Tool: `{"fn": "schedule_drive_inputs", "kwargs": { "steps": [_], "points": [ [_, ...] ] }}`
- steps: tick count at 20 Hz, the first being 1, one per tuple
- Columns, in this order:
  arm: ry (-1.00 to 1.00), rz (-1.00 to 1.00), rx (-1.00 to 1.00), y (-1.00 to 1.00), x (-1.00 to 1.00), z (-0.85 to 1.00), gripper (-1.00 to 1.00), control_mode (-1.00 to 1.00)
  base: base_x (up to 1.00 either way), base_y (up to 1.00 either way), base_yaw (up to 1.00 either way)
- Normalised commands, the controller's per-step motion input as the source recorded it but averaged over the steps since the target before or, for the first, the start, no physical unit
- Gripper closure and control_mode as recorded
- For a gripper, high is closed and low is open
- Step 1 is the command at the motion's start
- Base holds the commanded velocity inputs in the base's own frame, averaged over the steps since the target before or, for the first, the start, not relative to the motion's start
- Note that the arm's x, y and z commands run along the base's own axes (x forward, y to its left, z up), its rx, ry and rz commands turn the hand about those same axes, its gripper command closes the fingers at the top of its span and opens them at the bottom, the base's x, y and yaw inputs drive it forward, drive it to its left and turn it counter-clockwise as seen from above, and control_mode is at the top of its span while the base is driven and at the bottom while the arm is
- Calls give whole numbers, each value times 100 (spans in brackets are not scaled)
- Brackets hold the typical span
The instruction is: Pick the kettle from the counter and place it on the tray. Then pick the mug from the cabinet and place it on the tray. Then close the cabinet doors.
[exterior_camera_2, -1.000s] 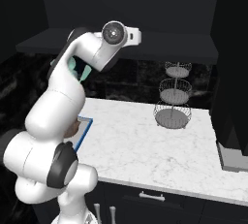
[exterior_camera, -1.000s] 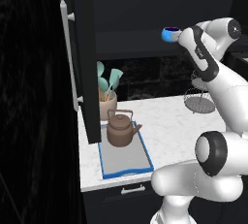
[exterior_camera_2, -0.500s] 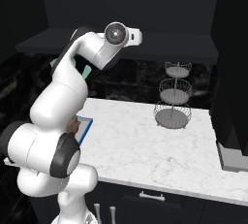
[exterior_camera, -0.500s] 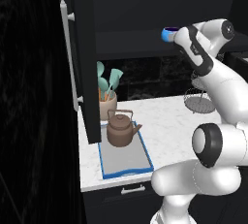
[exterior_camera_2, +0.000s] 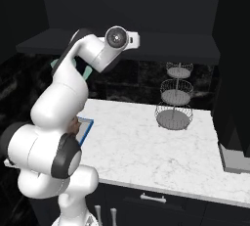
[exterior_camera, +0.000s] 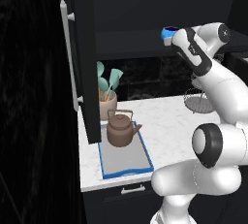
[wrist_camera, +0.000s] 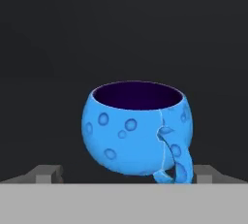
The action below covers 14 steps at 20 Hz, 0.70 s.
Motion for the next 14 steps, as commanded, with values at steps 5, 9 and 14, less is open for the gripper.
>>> {"fn": "schedule_drive_inputs", "kwargs": {
  "steps": [5, 9, 14],
  "points": [
    [-2, 6, -1, 14, 0, -9, -100, -100, 0, 0, 0],
    [-9, 1, 0, -5, 4, 14, -100, -100, 0, 0, 0],
    [-3, 0, 0, -16, 24, 23, -100, -100, 0, 0, 0]
  ]
}}
